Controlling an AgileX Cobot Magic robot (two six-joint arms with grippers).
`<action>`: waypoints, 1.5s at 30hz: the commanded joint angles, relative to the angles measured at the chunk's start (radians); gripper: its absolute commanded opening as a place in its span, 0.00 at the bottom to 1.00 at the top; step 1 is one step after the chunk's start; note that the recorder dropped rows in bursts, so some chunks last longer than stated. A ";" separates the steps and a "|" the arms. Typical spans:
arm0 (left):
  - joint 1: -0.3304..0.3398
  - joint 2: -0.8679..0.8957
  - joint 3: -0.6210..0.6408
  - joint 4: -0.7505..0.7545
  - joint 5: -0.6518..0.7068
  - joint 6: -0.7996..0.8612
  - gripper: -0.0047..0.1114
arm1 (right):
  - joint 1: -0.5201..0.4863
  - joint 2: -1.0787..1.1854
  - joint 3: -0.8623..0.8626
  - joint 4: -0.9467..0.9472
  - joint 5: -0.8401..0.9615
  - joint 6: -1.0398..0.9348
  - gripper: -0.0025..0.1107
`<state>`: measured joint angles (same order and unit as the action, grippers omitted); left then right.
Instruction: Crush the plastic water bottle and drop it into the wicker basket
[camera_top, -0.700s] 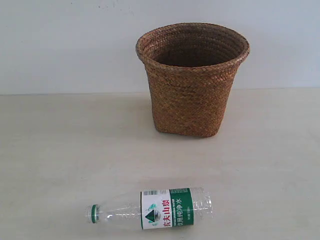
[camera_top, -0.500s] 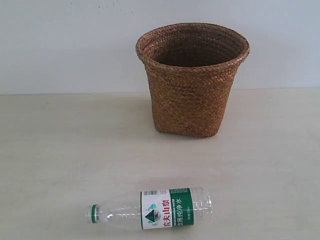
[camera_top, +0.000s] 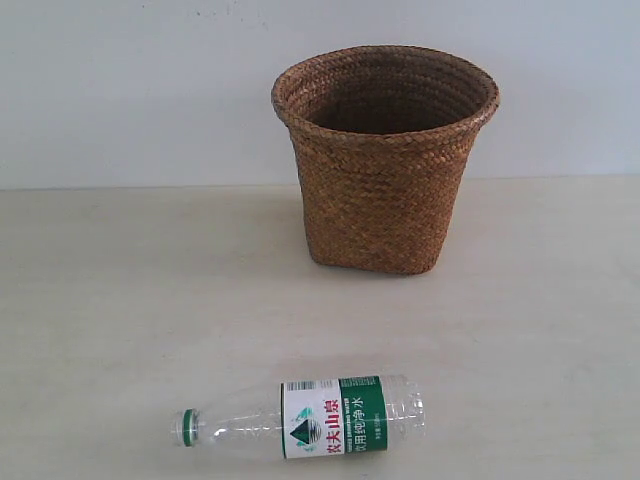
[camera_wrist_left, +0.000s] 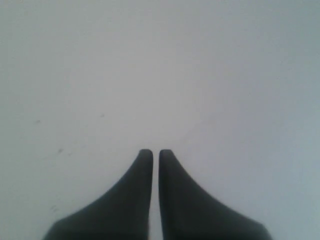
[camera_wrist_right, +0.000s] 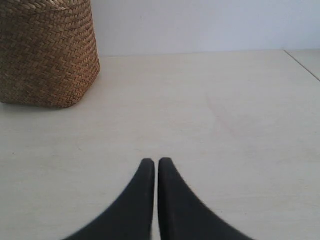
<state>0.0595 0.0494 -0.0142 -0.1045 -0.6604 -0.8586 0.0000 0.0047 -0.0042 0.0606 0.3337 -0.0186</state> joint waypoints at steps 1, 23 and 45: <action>-0.006 0.014 -0.127 0.035 -0.144 -0.019 0.07 | -0.002 -0.005 0.004 -0.004 -0.004 -0.002 0.02; -0.046 0.600 -0.816 1.849 0.556 -0.713 0.07 | -0.002 -0.005 0.004 -0.006 -0.116 -0.018 0.02; -0.490 1.224 -0.993 0.567 1.398 1.166 0.07 | -0.002 -0.005 0.004 -0.003 -0.188 -0.014 0.02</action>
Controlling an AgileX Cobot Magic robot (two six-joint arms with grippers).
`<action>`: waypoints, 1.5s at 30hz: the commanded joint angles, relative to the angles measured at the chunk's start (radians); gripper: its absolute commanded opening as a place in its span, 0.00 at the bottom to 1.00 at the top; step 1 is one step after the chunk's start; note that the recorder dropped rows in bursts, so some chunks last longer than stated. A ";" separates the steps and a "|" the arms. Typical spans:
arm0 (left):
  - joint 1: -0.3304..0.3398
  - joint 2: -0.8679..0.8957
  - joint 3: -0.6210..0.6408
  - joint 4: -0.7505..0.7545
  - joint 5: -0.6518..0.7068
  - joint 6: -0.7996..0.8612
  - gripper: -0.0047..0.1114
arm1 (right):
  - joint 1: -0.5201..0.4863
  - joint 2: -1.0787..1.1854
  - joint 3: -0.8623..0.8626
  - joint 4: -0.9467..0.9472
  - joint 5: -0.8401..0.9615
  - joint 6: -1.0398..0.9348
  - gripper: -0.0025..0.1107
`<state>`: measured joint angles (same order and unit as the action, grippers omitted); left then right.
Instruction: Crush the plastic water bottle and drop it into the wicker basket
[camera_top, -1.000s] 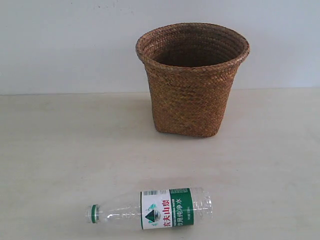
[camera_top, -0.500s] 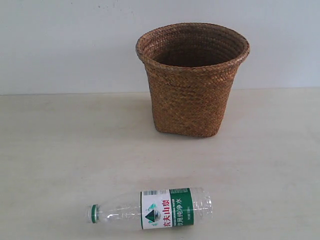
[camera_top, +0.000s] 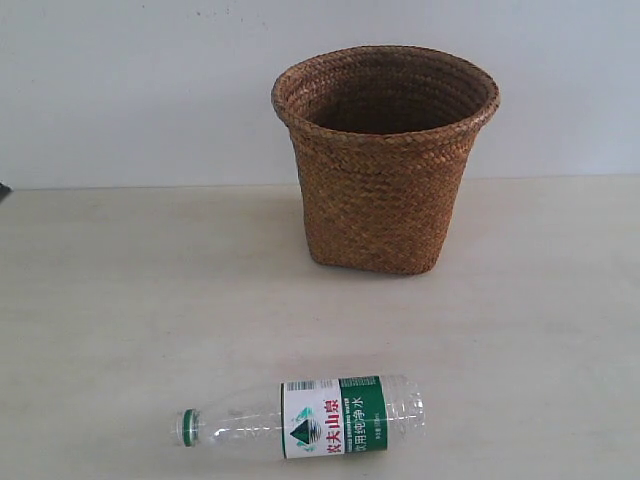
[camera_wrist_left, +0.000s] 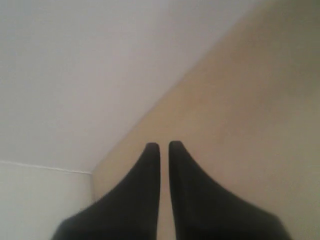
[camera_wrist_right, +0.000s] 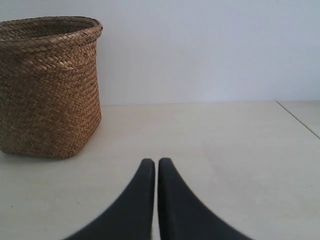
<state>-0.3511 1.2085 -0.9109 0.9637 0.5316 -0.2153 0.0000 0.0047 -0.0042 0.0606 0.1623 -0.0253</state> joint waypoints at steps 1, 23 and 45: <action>-0.093 0.081 -0.117 -0.600 0.269 0.623 0.07 | -0.002 -0.005 0.004 -0.003 -0.024 -0.007 0.02; -0.348 0.193 0.044 -0.986 0.226 0.990 0.77 | -0.002 -0.005 0.004 0.113 -0.298 0.377 0.02; -0.426 0.533 0.073 -0.955 -0.128 1.065 0.78 | 0.000 -0.005 0.004 0.113 -0.203 0.436 0.02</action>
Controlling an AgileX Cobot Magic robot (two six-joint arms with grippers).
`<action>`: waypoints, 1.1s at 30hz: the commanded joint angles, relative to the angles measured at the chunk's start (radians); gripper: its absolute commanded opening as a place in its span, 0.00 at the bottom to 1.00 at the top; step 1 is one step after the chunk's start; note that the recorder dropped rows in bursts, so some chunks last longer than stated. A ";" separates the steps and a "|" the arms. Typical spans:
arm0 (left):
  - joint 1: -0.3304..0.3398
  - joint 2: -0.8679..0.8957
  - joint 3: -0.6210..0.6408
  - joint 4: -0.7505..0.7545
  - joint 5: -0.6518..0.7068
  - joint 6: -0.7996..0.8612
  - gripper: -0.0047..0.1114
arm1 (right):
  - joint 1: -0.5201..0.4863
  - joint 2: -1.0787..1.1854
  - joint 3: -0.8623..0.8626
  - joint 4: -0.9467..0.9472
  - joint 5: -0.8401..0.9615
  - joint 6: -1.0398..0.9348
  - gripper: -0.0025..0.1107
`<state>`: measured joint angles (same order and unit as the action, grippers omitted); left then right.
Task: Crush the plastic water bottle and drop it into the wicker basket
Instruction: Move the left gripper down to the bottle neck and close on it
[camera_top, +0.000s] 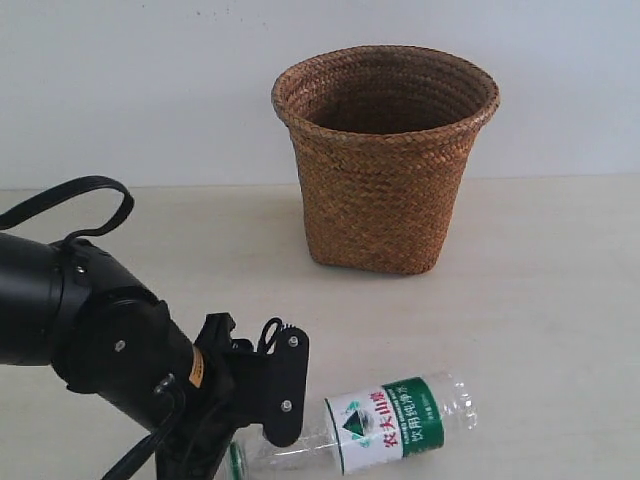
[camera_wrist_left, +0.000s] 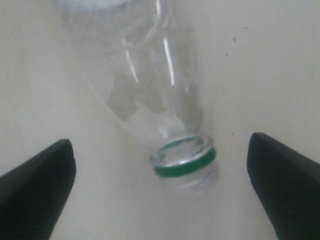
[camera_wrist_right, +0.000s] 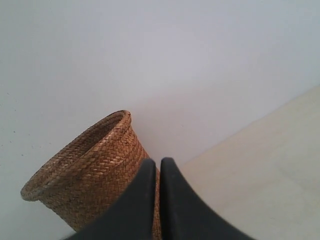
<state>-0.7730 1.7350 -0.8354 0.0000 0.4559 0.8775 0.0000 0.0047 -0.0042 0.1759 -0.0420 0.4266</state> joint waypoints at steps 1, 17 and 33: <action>-0.005 0.006 -0.002 0.009 -0.064 -0.038 0.78 | 0.000 -0.005 0.004 -0.002 0.002 -0.016 0.02; -0.006 0.006 -0.060 -0.103 0.099 -0.084 0.78 | 0.000 -0.005 0.004 -0.002 0.002 -0.017 0.02; -0.006 0.099 -0.076 -0.441 -0.021 0.157 0.77 | 0.000 -0.005 0.004 -0.002 0.005 -0.021 0.02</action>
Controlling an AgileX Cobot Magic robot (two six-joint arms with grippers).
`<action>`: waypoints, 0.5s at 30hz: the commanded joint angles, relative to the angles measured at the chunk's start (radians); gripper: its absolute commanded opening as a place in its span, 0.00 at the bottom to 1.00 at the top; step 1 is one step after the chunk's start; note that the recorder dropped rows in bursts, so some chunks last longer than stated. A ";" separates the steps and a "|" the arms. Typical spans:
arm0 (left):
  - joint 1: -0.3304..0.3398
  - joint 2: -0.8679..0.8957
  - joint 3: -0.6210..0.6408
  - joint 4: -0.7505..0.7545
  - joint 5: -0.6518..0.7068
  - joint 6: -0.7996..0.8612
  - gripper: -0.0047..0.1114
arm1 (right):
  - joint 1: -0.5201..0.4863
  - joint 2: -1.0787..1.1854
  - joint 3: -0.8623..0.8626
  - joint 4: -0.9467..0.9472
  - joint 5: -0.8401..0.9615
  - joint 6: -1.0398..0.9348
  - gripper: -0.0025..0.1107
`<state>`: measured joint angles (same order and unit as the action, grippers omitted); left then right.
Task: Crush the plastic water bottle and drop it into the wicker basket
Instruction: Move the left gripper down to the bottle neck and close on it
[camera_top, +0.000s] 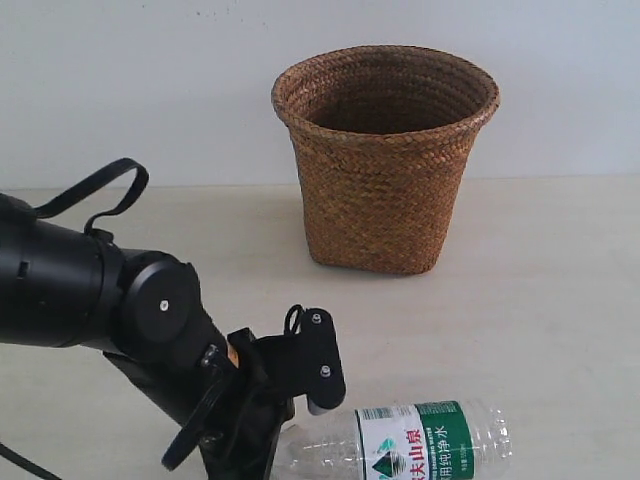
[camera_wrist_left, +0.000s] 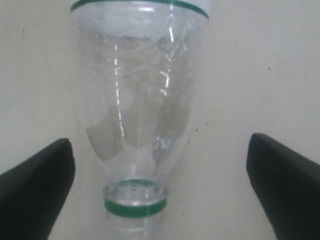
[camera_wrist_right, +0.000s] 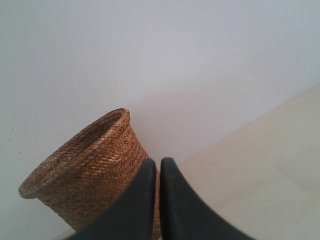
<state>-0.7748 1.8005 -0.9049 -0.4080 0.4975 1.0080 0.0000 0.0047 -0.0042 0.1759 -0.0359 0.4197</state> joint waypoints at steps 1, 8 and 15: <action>-0.005 0.038 -0.006 -0.033 -0.076 0.026 0.77 | 0.000 -0.005 0.004 -0.002 0.001 -0.015 0.02; -0.005 0.054 -0.006 -0.028 -0.141 0.026 0.47 | 0.000 -0.005 0.004 -0.002 0.001 -0.022 0.02; -0.002 0.054 -0.006 0.131 -0.124 -0.016 0.08 | 0.000 -0.005 0.004 -0.002 -0.030 -0.022 0.02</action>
<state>-0.7748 1.8541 -0.9068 -0.3599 0.3611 1.0275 0.0000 0.0047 -0.0042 0.1759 -0.0359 0.4055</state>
